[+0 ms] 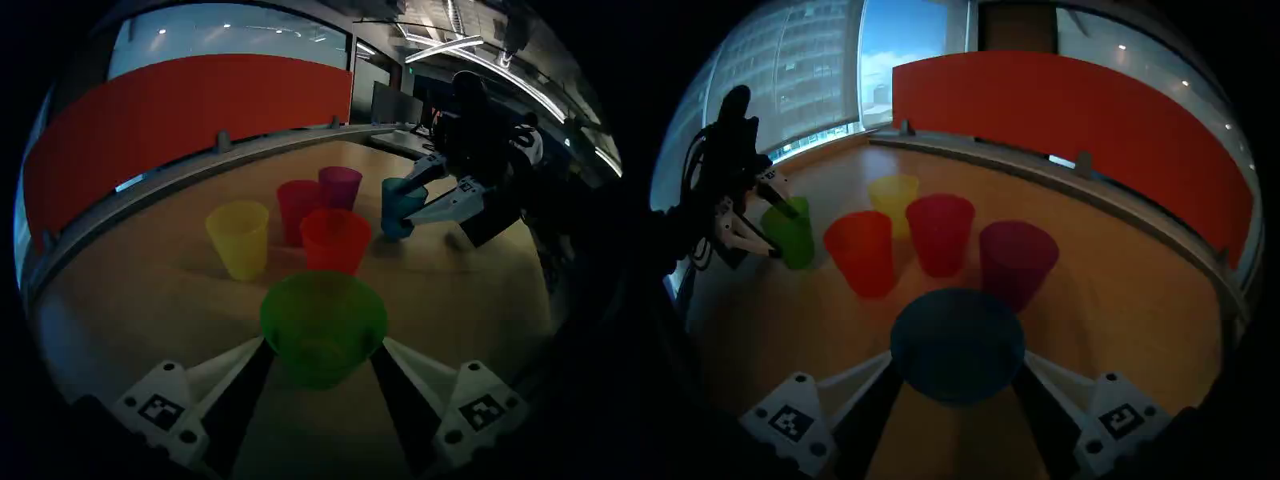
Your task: Pour water
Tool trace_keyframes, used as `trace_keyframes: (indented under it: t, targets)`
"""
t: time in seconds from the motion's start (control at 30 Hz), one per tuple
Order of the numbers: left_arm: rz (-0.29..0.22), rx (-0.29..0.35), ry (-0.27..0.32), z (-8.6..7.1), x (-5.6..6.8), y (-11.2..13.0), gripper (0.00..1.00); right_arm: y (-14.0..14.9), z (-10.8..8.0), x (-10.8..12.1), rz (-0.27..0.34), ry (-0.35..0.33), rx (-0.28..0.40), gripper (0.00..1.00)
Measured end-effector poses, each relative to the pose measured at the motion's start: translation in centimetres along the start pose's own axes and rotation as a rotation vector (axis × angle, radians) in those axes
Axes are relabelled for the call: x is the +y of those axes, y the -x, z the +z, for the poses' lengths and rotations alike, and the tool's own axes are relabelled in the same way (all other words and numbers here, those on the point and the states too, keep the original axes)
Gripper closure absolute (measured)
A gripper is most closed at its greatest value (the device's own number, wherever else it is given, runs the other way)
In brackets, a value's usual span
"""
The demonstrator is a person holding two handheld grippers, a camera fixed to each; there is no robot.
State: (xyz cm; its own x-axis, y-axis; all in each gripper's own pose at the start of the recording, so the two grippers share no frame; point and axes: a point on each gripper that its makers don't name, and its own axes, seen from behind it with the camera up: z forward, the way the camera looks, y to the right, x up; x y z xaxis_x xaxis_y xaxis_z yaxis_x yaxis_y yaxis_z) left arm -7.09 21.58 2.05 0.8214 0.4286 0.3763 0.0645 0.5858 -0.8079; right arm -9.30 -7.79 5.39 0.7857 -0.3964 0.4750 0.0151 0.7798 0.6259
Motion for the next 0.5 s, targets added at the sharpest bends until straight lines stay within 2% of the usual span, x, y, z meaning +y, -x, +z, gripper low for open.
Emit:
trace_keyframes:
  t: [0.5]
  targets:
    - [-0.006,0.125,-0.041,-4.7,0.8,-3.2,0.18,-4.8,-4.8,-1.9,-0.003,0.027,0.111,0.13]
